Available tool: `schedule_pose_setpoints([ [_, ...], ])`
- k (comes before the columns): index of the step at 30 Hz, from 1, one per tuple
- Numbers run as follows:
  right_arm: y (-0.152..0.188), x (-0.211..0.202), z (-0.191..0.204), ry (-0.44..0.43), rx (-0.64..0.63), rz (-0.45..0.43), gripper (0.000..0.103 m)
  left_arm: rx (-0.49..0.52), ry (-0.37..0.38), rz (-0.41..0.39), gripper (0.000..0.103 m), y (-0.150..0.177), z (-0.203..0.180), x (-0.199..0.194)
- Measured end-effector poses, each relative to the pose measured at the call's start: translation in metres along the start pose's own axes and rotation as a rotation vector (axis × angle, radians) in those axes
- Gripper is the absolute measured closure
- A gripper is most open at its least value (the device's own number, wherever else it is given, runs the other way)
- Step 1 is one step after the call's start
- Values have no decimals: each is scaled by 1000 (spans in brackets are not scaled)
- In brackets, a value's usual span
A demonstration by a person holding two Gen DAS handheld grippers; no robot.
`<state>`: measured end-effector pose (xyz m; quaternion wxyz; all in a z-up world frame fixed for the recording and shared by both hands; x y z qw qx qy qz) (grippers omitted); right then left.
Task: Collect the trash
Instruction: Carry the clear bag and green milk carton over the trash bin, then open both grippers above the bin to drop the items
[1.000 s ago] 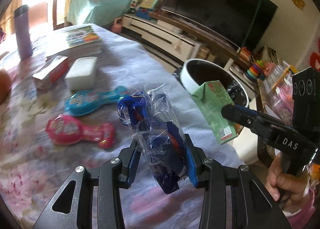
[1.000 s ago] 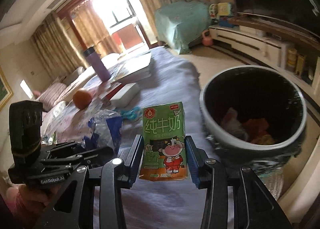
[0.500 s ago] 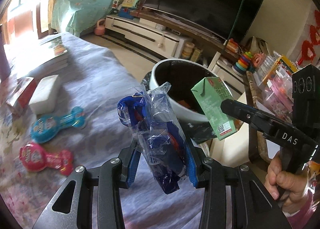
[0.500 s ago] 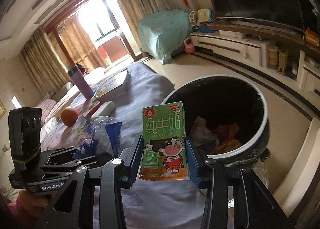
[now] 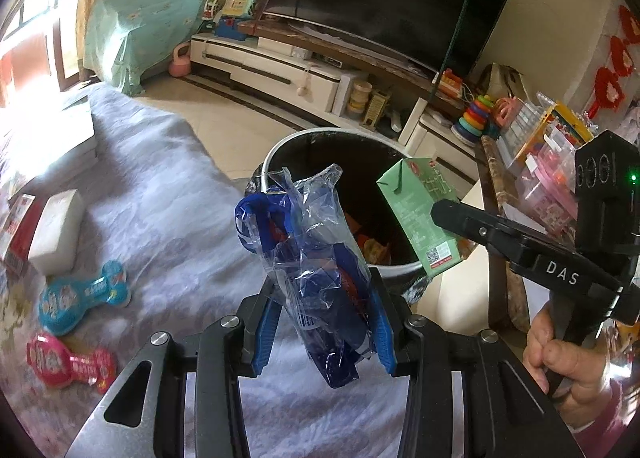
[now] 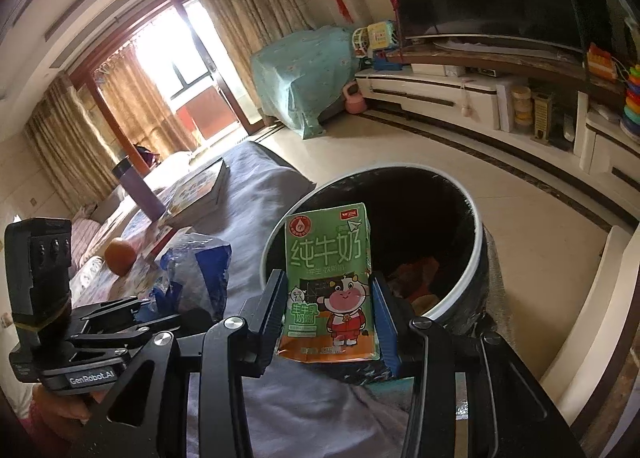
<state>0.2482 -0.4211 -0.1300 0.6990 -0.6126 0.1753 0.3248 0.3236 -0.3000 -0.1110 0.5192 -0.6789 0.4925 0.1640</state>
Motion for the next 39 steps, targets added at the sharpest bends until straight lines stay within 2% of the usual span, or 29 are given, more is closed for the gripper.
schedule_pose_setpoints([
  [13, -12, 11, -30, 33, 25, 14, 61, 21, 1, 37, 63, -27, -16, 35],
  [32, -19, 33, -50, 51, 42, 59, 61, 21, -13, 95, 61, -55, -24, 81],
  [35, -19, 36, -53, 49, 52, 66, 61, 21, -18, 98, 60, -57, -23, 85],
  [39, -18, 39, -56, 43, 63, 79, 58, 7, -34, 94, 49, -59, -24, 87],
])
Point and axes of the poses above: each gripper's, at about its wrist camera, not at the fingertips, and x roughly the way its jaws point, z to its left, y to its underside, the point moved 10 cm from there along x, roughly the way its jaws point, and after that the axes turned 15 degrees about -x, right-handed, at the moved point
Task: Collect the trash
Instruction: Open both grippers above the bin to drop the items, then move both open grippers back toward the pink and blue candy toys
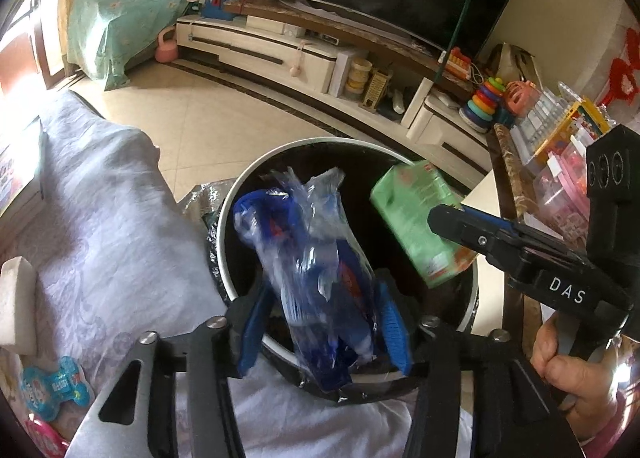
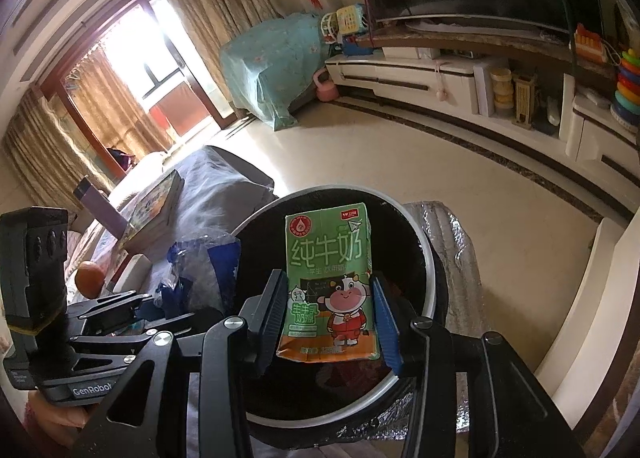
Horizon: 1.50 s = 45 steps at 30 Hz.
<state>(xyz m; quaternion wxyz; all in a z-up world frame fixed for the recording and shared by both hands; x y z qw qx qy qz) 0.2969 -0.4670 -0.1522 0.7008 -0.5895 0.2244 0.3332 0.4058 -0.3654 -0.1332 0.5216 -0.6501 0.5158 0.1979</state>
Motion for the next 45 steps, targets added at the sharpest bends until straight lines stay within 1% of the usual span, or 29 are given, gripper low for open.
schedule_pose_setpoints([
  [1, 0, -1, -1, -1, 8, 0, 57, -4, -1, 0, 45, -1, 1, 0],
  [3, -1, -3, -3, -3, 14, -6, 55, -9, 1, -4, 41, 0, 1, -1],
  [4, -2, -5, -4, -3, 14, -11, 52, -11, 4, -11, 40, 0, 1, -4],
  [6, -3, -9, -3, 5, 13, -21, 49, -14, 9, -19, 40, 3, 2, -7],
  [8, -2, -13, -1, 0, 16, -30, 47, -20, 14, -30, 40, 9, 6, -13],
  [10, -1, -17, 5, -3, 13, -39, 42, -30, 15, -39, 40, 18, 13, -20],
  [11, 0, -19, 9, -3, 9, -44, 40, -33, 16, -43, 40, 22, 17, -24],
  [13, 1, -22, 17, -9, -1, -55, 32, -44, 9, -63, 40, 32, 25, -33],
  [14, 2, -23, 23, -13, -9, -61, 30, -50, 5, -78, 40, 36, 29, -39],
  [18, 6, -26, 47, -24, -39, -77, 26, -98, -3, -134, 38, 55, 51, -62],
  [25, 13, -26, 94, -94, -53, -94, 17, -180, -36, -183, 38, 91, 95, -100],
  [31, 21, -14, 138, -144, -108, -71, 15, -252, -81, -217, 38, 118, 131, -133],
  [38, 39, 4, 184, -202, -170, -23, 15, -320, -123, -236, 38, 147, 164, -161],
  [41, 44, 10, 197, -218, -196, -10, 15, -347, -138, -235, 38, 158, 175, -171],
  [45, 46, 16, 208, -232, -215, 8, 15, -379, -155, -231, 38, 162, 189, -179],
])
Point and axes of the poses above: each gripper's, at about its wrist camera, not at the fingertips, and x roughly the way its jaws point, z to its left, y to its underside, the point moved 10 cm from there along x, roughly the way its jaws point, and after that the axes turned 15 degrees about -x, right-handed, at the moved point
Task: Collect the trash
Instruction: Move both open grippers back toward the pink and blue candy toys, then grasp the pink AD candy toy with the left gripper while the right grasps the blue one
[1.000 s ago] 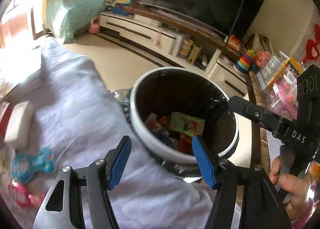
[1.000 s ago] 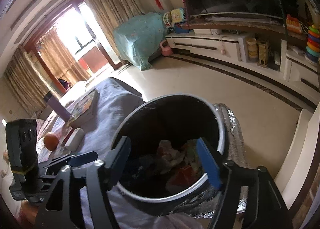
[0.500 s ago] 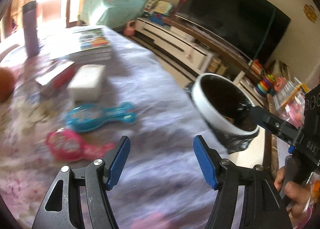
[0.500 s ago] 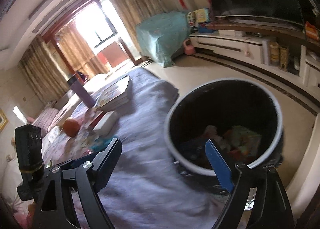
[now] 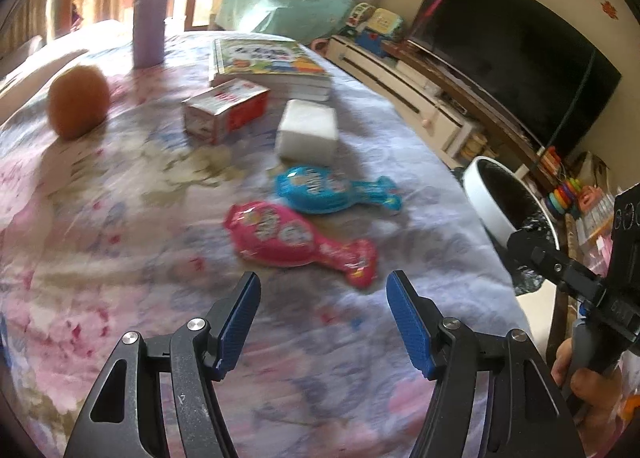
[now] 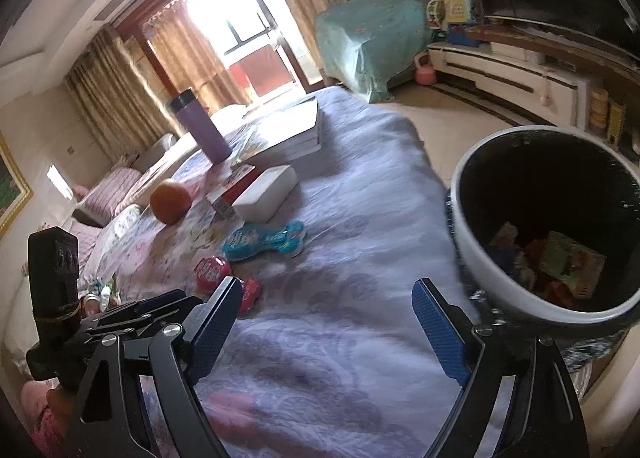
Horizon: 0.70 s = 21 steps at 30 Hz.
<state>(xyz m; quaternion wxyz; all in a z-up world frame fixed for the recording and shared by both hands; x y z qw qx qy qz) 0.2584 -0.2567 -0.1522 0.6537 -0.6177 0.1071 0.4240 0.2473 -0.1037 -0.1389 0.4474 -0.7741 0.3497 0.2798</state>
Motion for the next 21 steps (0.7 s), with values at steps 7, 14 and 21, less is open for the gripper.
schedule_pose_setpoints([
  [7, -5, 2, 4, -1, -8, -4, 15, -63, -2, 37, 35, -11, 3, 13],
  [14, -10, -3, -5, 10, 8, -19, 15, -74, -56, 32, 33, -30, -1, 52],
  [21, -14, 8, -3, -1, -13, -11, 15, 98, -168, 5, 48, -33, -1, 68],
])
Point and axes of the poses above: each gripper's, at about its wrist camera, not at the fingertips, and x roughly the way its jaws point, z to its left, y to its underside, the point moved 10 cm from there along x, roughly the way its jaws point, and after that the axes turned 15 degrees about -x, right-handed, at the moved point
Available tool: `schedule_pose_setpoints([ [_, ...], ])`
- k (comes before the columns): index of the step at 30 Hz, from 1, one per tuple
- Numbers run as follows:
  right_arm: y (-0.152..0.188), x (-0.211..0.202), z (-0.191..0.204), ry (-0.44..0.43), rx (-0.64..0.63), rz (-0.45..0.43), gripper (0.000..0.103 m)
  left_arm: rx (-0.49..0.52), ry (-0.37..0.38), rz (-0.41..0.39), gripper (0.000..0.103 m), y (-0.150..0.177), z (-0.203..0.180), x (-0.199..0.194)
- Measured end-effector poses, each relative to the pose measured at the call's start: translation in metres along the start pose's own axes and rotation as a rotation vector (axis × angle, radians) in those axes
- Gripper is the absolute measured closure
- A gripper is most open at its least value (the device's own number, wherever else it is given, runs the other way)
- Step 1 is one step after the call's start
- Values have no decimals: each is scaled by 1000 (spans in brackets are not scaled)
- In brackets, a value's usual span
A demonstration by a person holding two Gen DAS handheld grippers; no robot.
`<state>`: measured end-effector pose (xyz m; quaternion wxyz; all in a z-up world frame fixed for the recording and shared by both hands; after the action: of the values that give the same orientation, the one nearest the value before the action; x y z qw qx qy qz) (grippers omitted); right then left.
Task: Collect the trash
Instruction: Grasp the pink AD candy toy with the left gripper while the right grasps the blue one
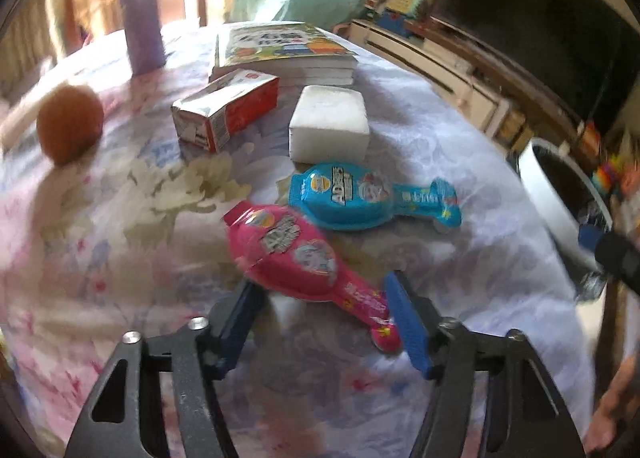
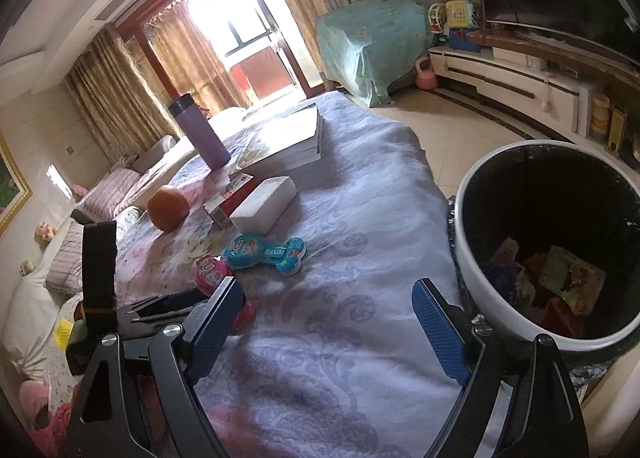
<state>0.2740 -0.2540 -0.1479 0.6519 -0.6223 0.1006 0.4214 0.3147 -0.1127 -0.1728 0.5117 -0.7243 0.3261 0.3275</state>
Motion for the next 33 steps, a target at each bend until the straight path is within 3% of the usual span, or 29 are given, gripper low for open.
schedule_pose_setpoints([
  [6, -1, 32, 20, -51, -114, 57, 15, 81, 89, 50, 77, 3, 18, -12],
  [10, -5, 59, 37, -86, -236, 120, 15, 128, 102, 66, 78, 2, 39, -22],
  [15, -12, 89, 45, -86, -320, 158, 17, 84, 126, 78, 78, 3, 56, -27],
  [17, -11, 100, 45, -98, -310, 180, 25, 59, 123, 75, 75, 3, 59, -28],
  [20, -5, 101, 41, -86, -290, 196, 57, 34, 121, 56, 63, 3, 57, -31],
  [22, 1, 96, 43, -106, -268, 203, 85, 25, 116, 38, 52, 4, 55, -33],
  [25, 16, 80, 50, -132, -240, 204, 96, 23, 102, 15, 48, 2, 52, -33],
  [28, 28, 69, 59, -155, -233, 208, 94, 7, 88, 5, 47, 0, 53, -28],
  [32, 19, 59, 57, -86, -268, 164, 87, -23, 82, -4, 47, -5, 56, -21],
  [33, 14, 59, 58, -81, -277, 148, 78, -23, 79, -9, 48, -7, 56, -19],
])
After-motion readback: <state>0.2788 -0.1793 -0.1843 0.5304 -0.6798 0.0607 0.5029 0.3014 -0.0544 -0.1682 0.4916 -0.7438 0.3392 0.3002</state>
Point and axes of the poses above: each gripper's, at about its wrist camera, not at the fingertips, and x roughly the way its jaws point, z to its left, y to its underside, the point moved 10 cm from there along x, roughly the way its jaws point, and after that the axes turned 15 degrees about -x, right-handed, at the moved point
